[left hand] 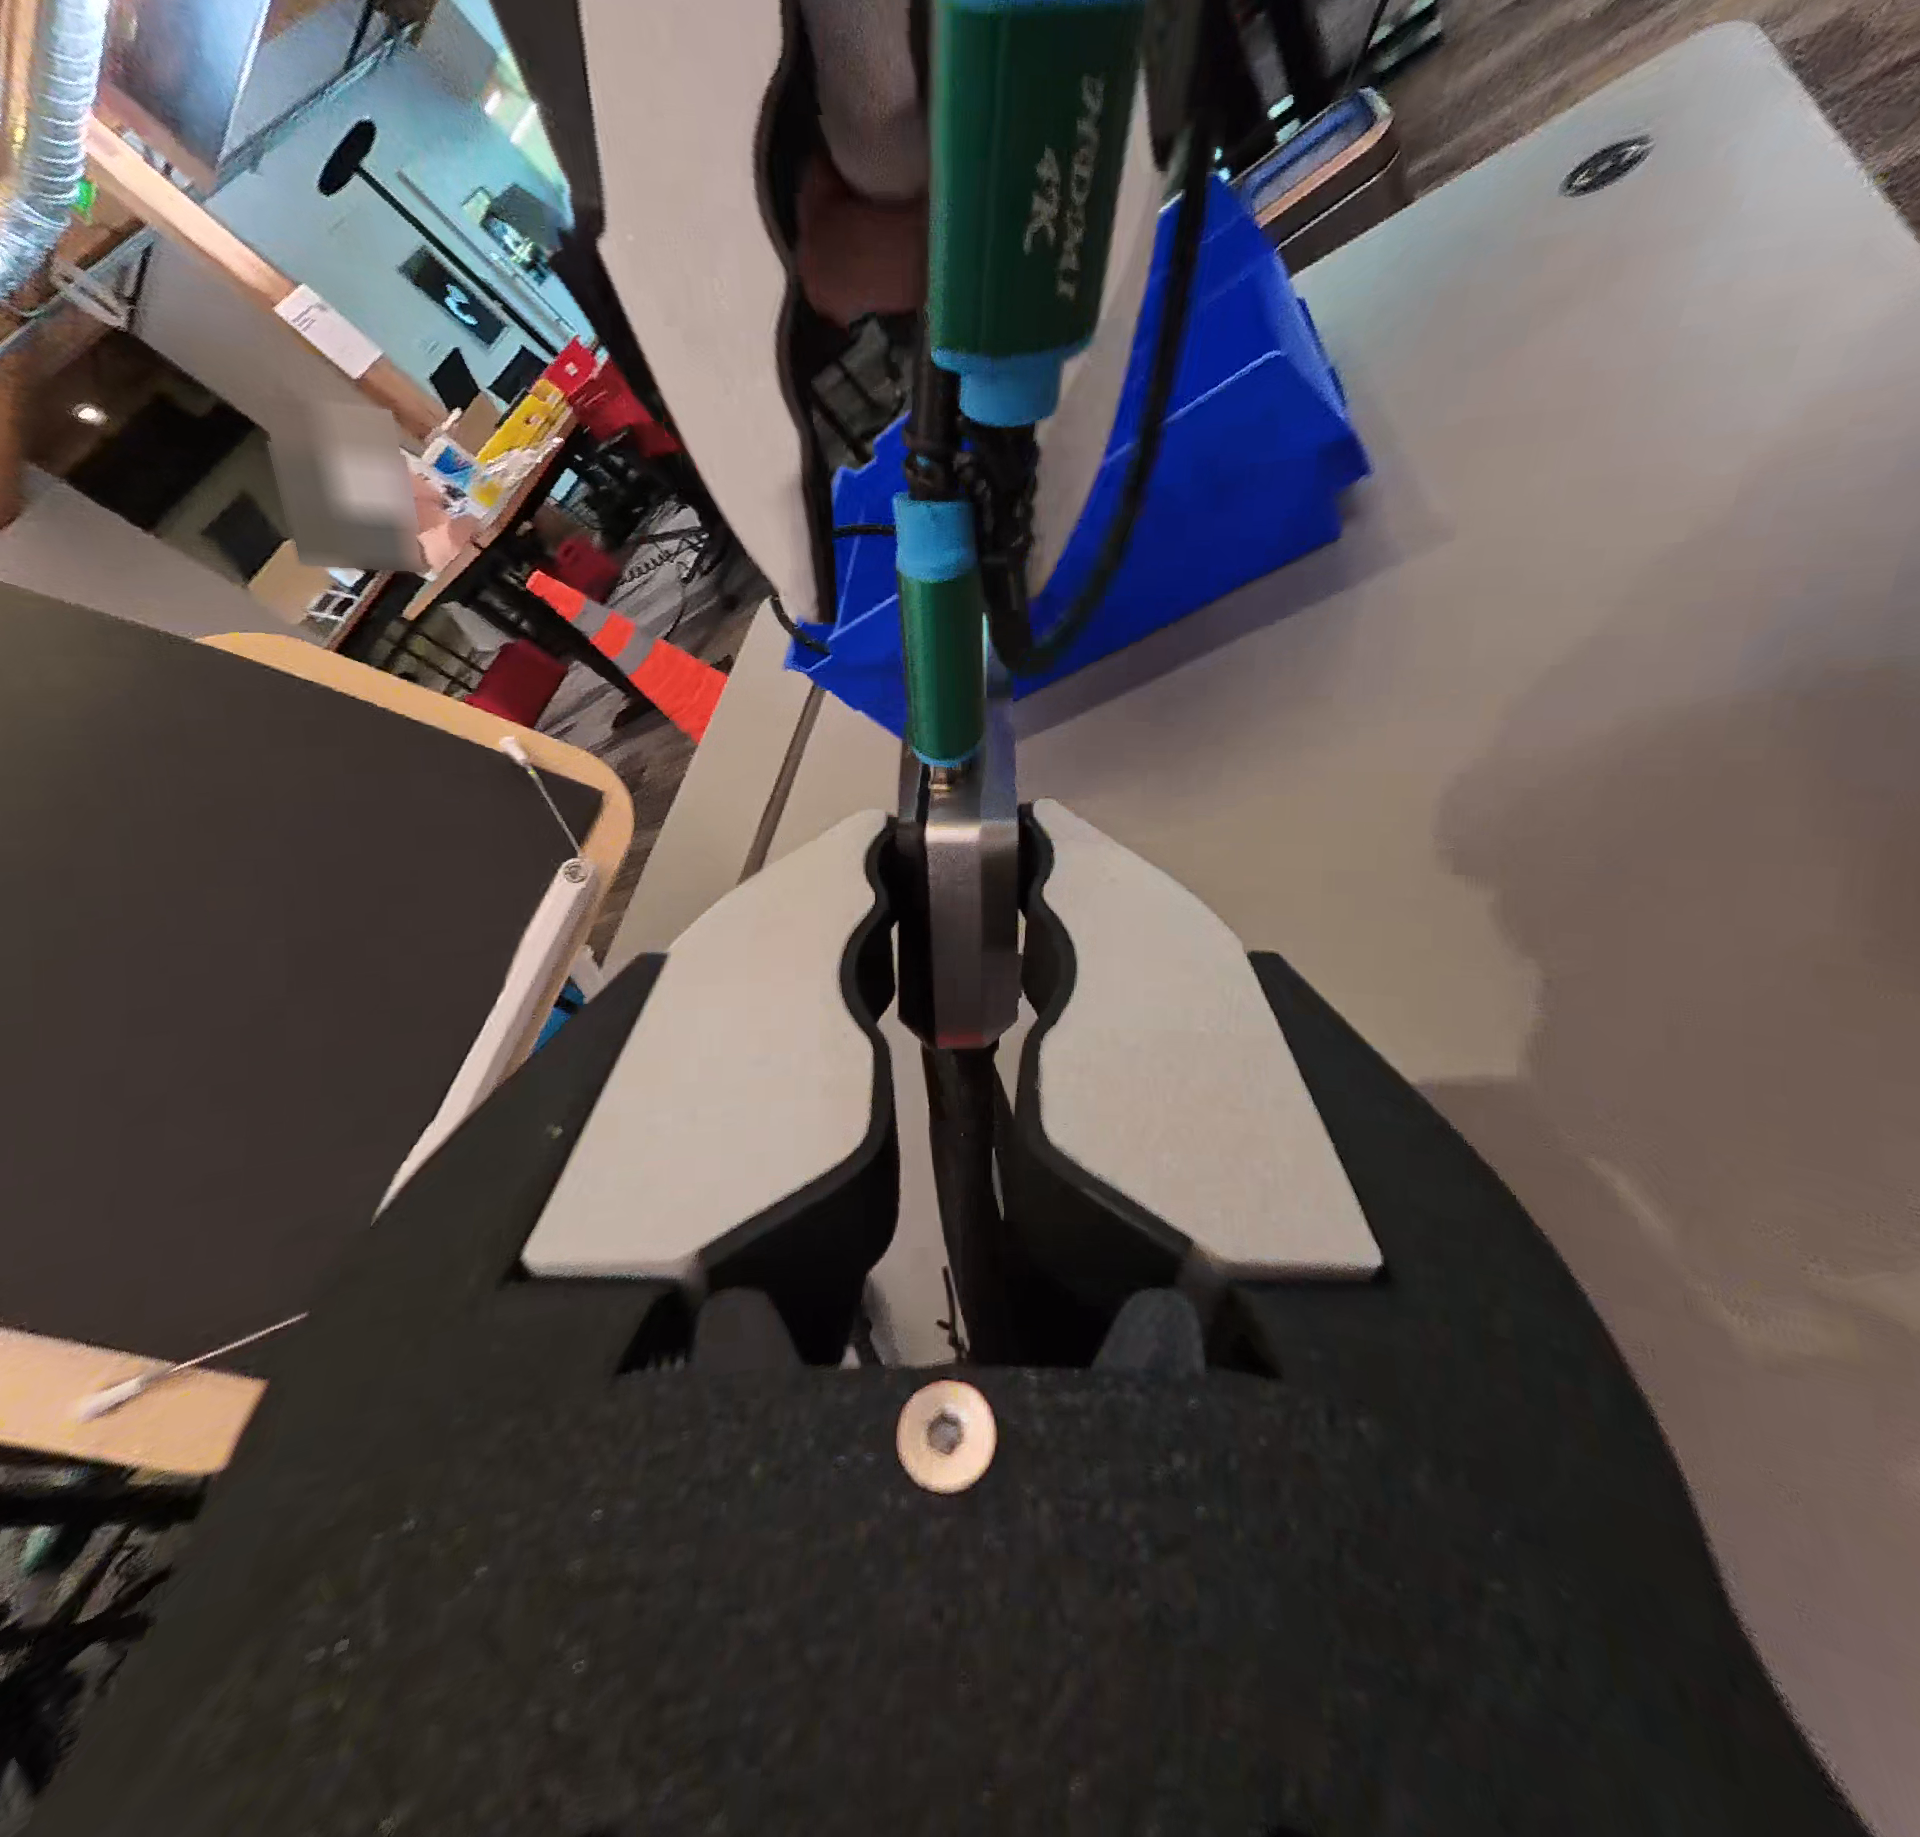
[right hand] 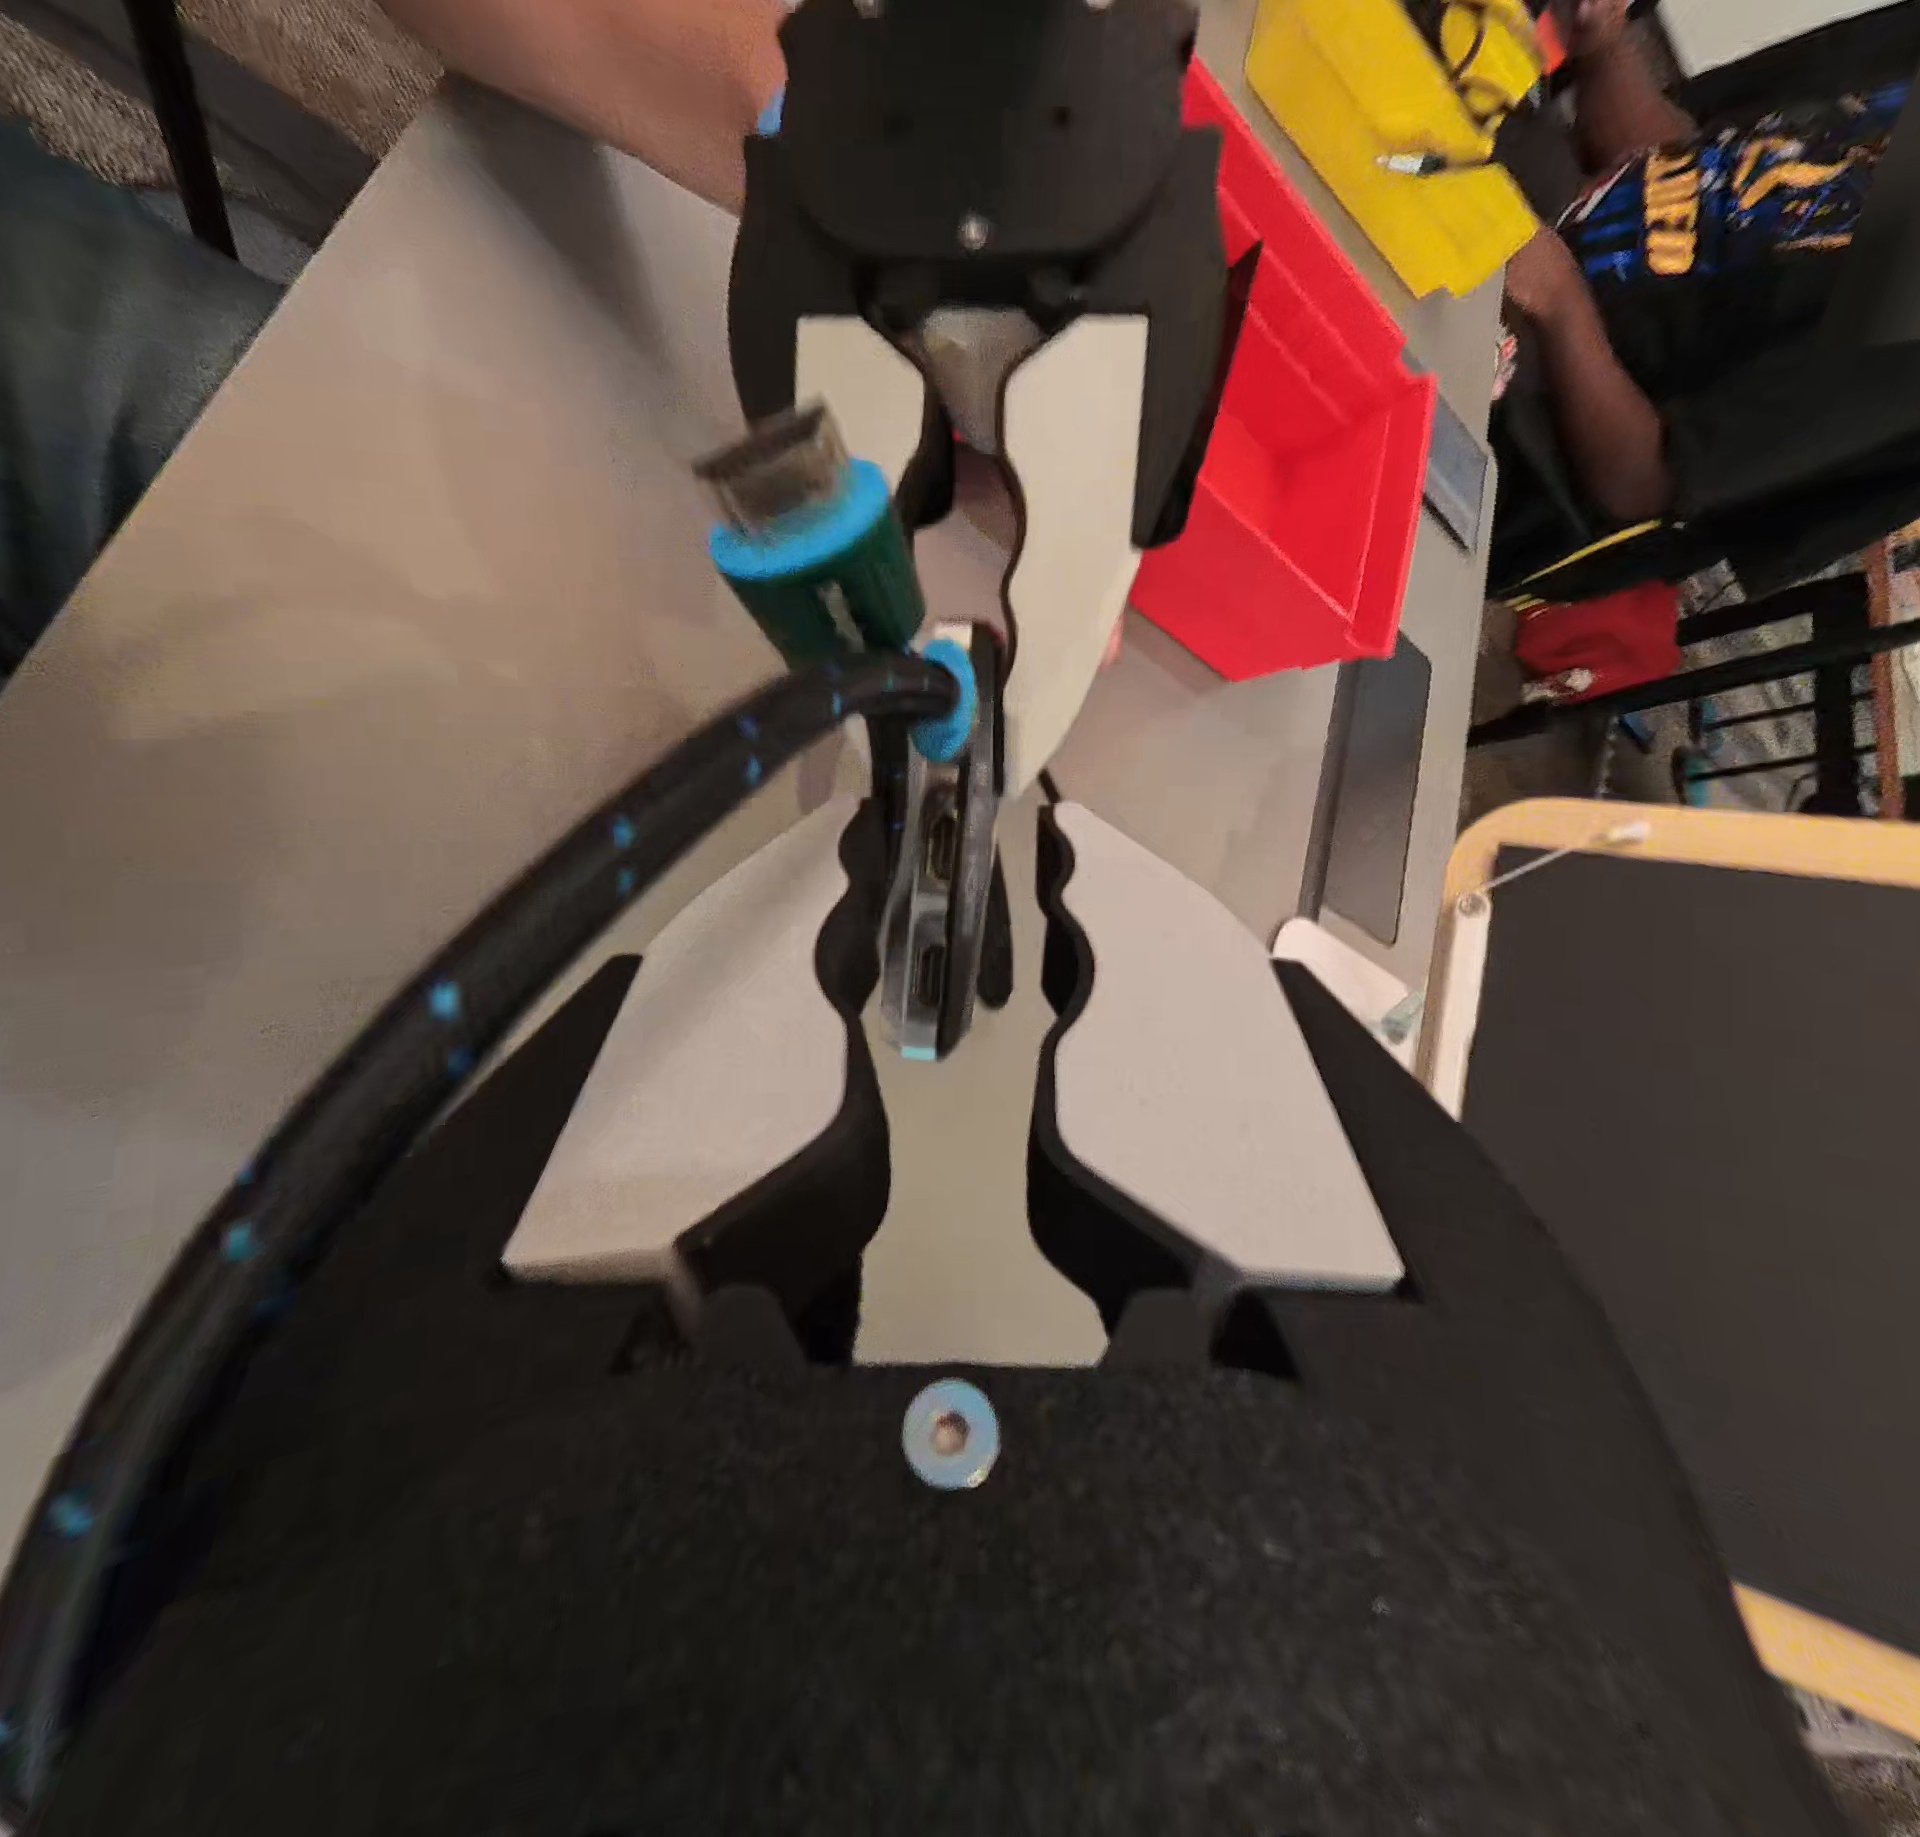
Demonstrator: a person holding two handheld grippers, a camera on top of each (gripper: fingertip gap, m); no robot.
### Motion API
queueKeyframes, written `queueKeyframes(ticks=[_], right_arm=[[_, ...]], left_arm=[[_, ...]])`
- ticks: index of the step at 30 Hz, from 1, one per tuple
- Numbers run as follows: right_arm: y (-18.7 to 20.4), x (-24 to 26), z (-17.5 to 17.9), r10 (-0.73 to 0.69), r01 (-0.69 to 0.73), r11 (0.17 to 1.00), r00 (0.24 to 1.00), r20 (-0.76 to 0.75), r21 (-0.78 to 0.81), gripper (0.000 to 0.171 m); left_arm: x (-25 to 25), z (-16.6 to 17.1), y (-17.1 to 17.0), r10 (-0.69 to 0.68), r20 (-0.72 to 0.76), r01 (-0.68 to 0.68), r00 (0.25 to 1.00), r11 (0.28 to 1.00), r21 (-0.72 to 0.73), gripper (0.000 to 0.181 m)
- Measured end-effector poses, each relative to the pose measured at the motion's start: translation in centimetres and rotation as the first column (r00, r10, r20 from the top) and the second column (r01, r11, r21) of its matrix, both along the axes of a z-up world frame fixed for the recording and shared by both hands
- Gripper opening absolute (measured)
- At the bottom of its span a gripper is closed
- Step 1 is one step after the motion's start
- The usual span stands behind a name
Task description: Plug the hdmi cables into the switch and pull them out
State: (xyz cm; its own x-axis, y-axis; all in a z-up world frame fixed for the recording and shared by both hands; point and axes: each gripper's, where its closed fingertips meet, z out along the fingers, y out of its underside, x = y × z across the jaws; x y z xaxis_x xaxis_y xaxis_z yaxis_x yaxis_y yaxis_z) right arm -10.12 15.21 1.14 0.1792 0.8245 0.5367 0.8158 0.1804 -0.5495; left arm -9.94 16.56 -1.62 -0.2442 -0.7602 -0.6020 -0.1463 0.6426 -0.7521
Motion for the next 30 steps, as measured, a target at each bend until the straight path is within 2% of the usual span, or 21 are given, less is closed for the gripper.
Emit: queueKeyframes(ticks=[4, 12, 13, 17, 22, 29, 30], right_arm=[[0.2, -0.9, -0.5, 0.004, -0.004, 1.0, 0.998, -0.056, -0.003, 0.024], [-0.1, -2.1, -1.2, 0.033, -0.032, 0.999, 0.998, -0.062, 0.008, 0.017], [0.1, -2.1, -1.2, 0.025, -0.024, 1.0, 0.998, -0.065, 0.02, 0.011], [0.2, -2.3, -2.3, 0.027, -0.028, 0.999, 0.999, 0.024, 0.021, 0.01], [0.4, -2.3, -2.1, 0.019, -0.021, 0.997, 1.0, 0.023, 0.076, 0.01], [0.0, -2.1, -1.6, -0.001, -0.003, 1.0, 0.97, -0.243, -0.014, 0.01], [0.1, -2.2, -1.1, -0.001, 0.004, 1.0, 0.961, -0.278, 0.01, 0.017]], left_arm=[[-0.2, -0.5, 0.3, -0.011, -0.027, 0.011, 1.0, 1.0, -0.026, 0.02], [-0.2, -1.1, -0.1, -0.04, -0.07, 0.037, 0.997, 0.998, -0.052, 0.02], [-0.2, -1.2, -0.2, -0.038, -0.078, 0.034, 0.996, 0.998, -0.051, 0.019], [0.3, -2.2, -0.4, -0.005, -0.104, 0.005, 0.995, 1.0, 0.003, 0.019], [0.2, -2.0, -0.3, -0.011, -0.101, 0.009, 0.995, 1.0, -0.024, 0.019], [0.0, -2.0, -1.1, -0.104, -0.119, 0.086, 0.987, 0.986, -0.145, 0.02], [-0.1, -2.1, -1.2, -0.121, -0.121, 0.1, 0.985, 0.981, -0.168, 0.02]])
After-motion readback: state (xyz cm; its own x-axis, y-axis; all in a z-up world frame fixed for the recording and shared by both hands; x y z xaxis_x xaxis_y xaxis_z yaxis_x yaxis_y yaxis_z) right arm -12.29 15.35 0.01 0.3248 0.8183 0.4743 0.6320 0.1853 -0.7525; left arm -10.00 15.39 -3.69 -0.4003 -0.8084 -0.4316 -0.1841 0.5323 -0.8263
